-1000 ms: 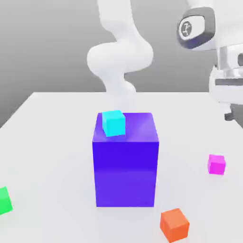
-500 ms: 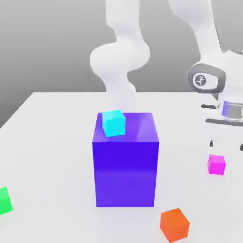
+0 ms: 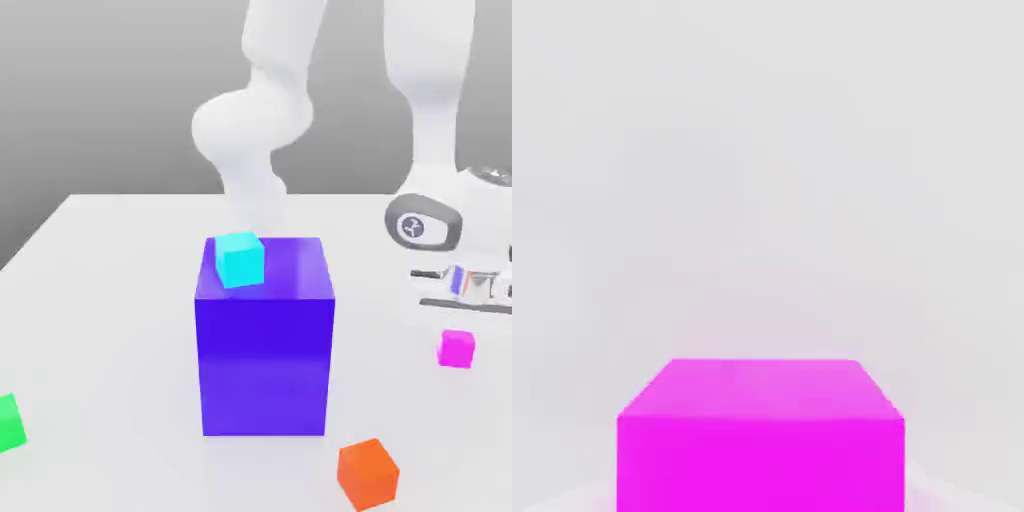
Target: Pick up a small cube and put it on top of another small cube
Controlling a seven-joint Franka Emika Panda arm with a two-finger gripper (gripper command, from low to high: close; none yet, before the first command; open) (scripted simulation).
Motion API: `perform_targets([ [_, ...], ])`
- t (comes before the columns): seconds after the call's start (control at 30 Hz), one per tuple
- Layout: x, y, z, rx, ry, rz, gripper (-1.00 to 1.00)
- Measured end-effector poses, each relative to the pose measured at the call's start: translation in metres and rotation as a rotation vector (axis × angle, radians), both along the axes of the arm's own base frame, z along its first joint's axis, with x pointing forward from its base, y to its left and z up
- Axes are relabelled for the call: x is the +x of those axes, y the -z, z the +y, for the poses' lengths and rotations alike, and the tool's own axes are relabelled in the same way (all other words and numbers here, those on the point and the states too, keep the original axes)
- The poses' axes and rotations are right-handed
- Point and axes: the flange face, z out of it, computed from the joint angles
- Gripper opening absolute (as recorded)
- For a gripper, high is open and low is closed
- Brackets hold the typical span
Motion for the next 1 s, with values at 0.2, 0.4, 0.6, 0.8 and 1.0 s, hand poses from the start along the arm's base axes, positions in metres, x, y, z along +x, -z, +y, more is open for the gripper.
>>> perform_targets([
  [0.2,0.011,-0.054,0.009,0.027,0.01,-0.014,-1.0],
  [0.4,0.115,-0.071,-0.025,0.061,0.157,-0.02,-1.0],
  [0.6,0.216,-0.086,-0.101,0.089,0.306,-0.045,-1.0],
  [0.8,0.283,-0.091,-0.227,0.078,0.459,-0.055,-1.0],
  [1.0,0.293,-0.088,-0.377,0.045,0.608,-0.037,-1.0],
])
